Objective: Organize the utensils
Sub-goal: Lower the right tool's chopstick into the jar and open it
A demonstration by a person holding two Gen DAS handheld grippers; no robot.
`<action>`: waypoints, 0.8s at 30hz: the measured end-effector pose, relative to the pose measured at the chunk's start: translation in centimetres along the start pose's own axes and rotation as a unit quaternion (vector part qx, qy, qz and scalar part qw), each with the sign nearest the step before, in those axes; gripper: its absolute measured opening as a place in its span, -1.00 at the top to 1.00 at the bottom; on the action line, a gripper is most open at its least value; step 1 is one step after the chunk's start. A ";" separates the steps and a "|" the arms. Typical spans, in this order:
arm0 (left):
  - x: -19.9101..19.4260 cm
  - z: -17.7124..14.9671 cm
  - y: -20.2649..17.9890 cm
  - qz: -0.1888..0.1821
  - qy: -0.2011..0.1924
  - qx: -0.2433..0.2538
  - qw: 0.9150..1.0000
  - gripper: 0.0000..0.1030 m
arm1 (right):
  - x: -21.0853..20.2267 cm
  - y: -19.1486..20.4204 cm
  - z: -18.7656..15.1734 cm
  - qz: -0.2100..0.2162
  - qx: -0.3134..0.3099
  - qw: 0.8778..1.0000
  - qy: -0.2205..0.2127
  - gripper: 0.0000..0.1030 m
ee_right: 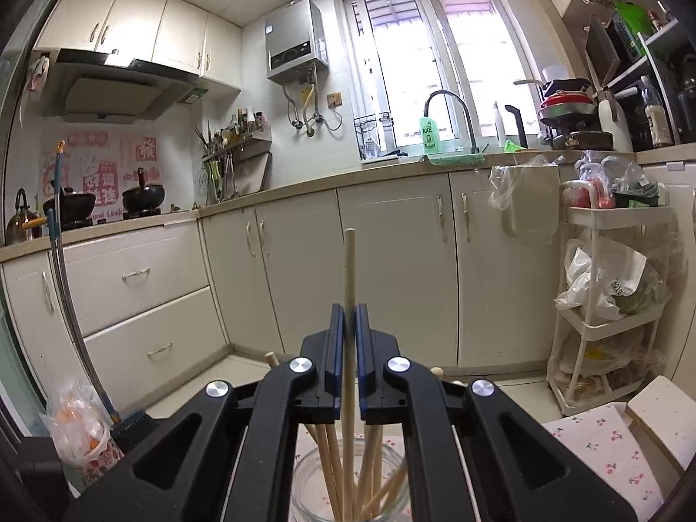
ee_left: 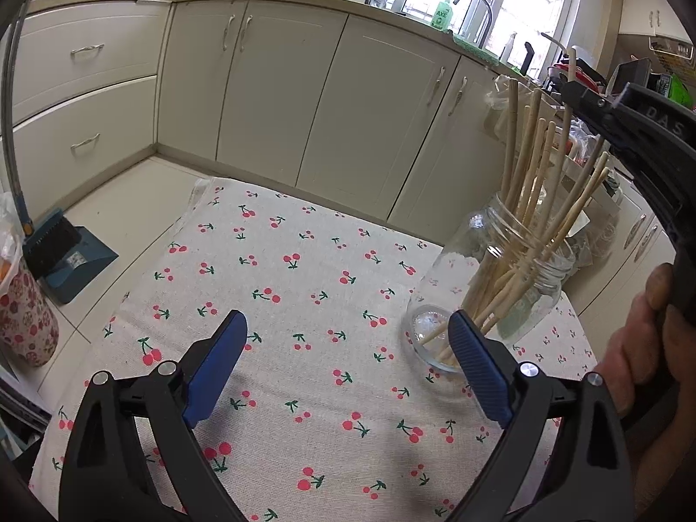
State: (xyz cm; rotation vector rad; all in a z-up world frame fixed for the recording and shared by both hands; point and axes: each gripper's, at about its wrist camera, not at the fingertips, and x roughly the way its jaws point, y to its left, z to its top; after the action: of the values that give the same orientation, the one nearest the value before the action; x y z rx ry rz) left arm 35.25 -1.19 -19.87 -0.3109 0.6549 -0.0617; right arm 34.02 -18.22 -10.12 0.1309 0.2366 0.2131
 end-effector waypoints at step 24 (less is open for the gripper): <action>0.7 0.0 -0.1 -0.004 0.010 -0.006 1.000 -0.75 | -1.1 -0.7 0.4 0.000 0.008 1.000 0.021 0.46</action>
State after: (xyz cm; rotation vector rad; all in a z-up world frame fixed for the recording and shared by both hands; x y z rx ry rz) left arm 35.82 -1.39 -20.31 -0.3237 0.6740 -0.0680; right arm 33.26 -19.20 -9.62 0.1428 0.2800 0.2144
